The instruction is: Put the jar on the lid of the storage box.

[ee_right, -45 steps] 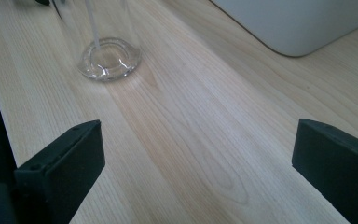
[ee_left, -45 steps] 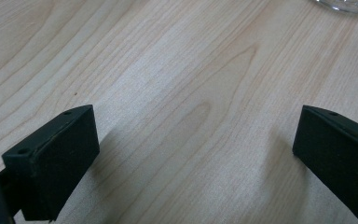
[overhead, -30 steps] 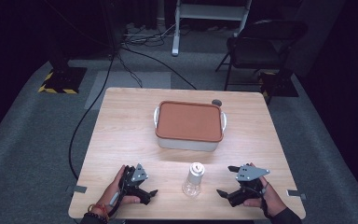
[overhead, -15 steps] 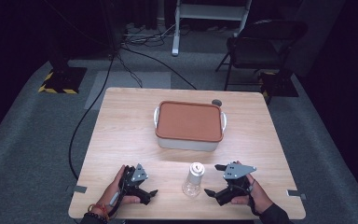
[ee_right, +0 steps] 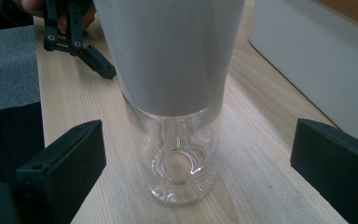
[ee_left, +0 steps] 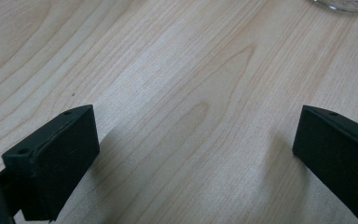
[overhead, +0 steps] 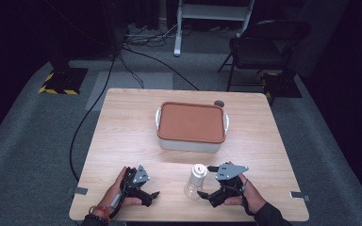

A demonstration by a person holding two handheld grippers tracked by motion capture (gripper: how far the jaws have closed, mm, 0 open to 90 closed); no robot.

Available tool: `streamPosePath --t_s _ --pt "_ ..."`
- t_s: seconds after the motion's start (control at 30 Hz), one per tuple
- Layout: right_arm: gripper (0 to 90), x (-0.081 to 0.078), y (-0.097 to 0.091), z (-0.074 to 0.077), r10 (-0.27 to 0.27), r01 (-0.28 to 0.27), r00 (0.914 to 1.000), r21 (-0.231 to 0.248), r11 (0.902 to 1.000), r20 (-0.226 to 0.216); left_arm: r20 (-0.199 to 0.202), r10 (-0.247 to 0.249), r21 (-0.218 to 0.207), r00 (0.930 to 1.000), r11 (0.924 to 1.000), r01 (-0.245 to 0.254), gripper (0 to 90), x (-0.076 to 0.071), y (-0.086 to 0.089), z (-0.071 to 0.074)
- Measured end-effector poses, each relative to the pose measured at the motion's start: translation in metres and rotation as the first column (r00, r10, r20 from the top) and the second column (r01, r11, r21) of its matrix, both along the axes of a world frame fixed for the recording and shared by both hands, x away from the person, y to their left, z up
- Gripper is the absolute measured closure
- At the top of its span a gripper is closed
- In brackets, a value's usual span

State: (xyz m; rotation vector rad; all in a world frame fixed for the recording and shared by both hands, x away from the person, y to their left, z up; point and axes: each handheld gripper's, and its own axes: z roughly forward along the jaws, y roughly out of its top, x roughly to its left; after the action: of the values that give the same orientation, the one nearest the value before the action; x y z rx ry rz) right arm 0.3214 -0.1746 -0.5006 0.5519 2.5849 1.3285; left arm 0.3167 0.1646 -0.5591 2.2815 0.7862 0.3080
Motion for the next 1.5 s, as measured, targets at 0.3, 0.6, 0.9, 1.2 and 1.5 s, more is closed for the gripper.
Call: streamPosePath --t_s 0.3,0.6,0.9,1.2,1.5 --pt "14.4 0.003 0.013 0.001 -0.01 0.01 0.9999 0.048 0.9988 -0.013 0.0 0.0 0.0 1.0 1.0 0.0 0.2 0.0 0.0 0.0" --pt "38.9 0.002 0.02 0.0 -0.017 0.019 0.9997 0.114 0.9933 -0.015 0.0 -0.002 0.0 1.0 1.0 0.002 0.2 0.0 0.0 0.0" --pt "42.8 -0.001 0.02 0.003 -0.011 0.009 0.9998 0.096 0.9954 0.018 0.0 -0.005 0.0 1.0 1.0 0.005 0.2 0.0 0.0 0.0" --pt "43.0 0.0 0.014 0.016 -0.062 0.058 0.9977 0.106 0.9927 0.027 0.0 -0.006 0.0 1.0 1.0 0.006 0.2 -0.001 0.0 0.0" --pt "43.0 0.008 0.008 0.036 -0.11 0.105 0.993 0.095 0.9899 0.044 0.001 -0.01 0.002 0.9999 0.9999 0.01 0.2 -0.001 0.0 0.0"
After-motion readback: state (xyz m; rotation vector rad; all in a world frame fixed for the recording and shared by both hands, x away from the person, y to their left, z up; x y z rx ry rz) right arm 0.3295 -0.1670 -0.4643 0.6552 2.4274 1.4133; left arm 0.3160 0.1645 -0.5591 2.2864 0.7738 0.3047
